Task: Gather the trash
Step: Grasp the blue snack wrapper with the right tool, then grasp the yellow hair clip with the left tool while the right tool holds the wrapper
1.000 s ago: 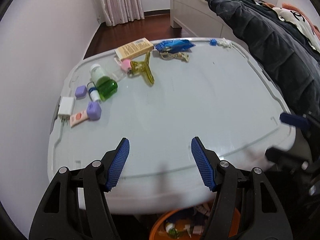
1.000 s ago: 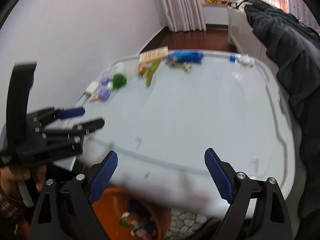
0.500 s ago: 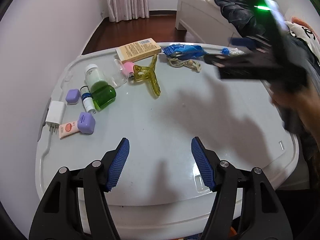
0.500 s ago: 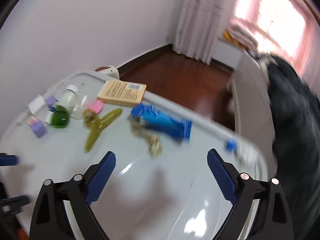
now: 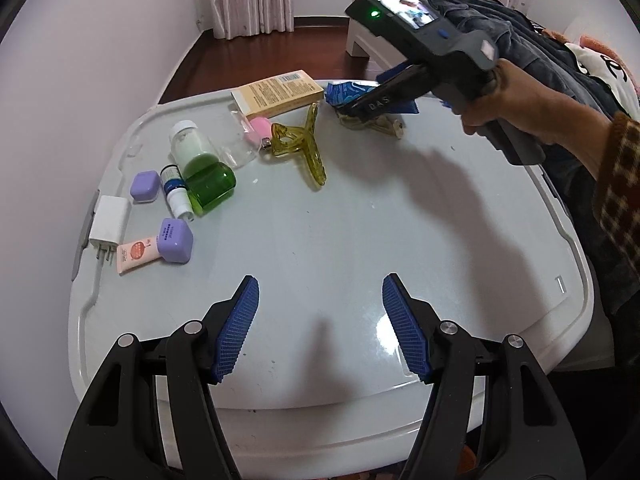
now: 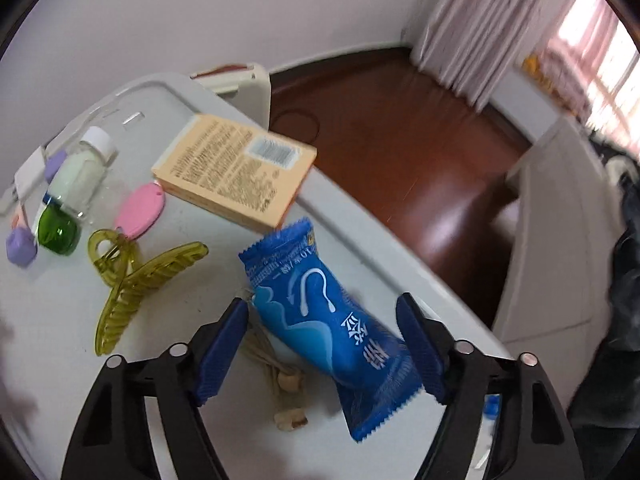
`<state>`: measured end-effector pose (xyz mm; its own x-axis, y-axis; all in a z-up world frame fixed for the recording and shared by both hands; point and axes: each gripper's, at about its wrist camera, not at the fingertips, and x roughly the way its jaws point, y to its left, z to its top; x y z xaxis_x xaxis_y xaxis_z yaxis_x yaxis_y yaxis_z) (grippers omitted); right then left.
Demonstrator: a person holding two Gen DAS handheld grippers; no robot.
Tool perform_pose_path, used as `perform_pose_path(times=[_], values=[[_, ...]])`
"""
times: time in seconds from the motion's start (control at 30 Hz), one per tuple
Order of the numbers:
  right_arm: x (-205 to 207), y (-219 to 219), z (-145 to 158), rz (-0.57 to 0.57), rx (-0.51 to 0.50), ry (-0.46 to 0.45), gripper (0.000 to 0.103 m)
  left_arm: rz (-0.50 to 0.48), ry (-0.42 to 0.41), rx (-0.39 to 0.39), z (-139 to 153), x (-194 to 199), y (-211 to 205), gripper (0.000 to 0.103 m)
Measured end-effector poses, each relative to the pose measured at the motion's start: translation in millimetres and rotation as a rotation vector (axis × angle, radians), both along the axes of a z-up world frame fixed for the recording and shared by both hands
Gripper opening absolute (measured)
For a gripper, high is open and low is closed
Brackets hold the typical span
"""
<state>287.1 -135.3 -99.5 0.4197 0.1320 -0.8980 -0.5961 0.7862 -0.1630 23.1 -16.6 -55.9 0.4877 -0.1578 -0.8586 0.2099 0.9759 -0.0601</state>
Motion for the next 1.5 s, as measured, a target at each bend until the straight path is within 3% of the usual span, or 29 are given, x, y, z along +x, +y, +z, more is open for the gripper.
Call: perform_pose_path(times=[0.03, 0.07, 0.27, 0.5, 0.73, 0.97, 1.3, 1.33, 1.37, 1.43, 1.5], values=[[5, -4, 0, -0.035, 0.041, 0.045, 0.063, -0.002, 0.001, -0.001, 0, 0, 0, 0.063], [8, -6, 0, -0.065, 0.075, 0.082, 0.05, -0.003, 0.001, 0.001, 0, 0, 0, 0.063], [-12, -15, 3, -0.199, 0.171, 0.114, 0.033, 0.003, 0.0, -0.01, 2, -1, 0, 0.063], [-85, -33, 38, -0.212, 0.296, -0.014, 0.033, 0.004, -0.016, -0.003, 6, -3, -1, 0.063], [-164, -51, 81, -0.203, 0.41, -0.066, 0.033, 0.038, -0.04, -0.009, 10, -4, 6, 0.063], [-259, -70, 99, -0.203, 0.467, -0.122, 0.034, 0.1, -0.055, -0.122, 11, 18, 8, 0.063], [-266, -109, 97, -0.235, 0.549, -0.15, 0.036, 0.189, -0.032, 0.015, -39, 123, -38, 0.063], [-267, -111, 95, -0.236, 0.551, -0.146, 0.036, 0.193, -0.023, 0.035, -45, 131, -41, 0.056], [-267, -112, 94, -0.235, 0.552, -0.141, 0.037, 0.197, -0.008, 0.049, -54, 140, -43, 0.036], [-268, -115, 93, -0.228, 0.549, -0.136, 0.037, 0.204, -0.023, 0.044, -60, 146, -42, 0.011], [-269, -116, 94, -0.223, 0.543, -0.145, 0.039, 0.19, -0.057, 0.073, -60, 145, -45, 0.01]])
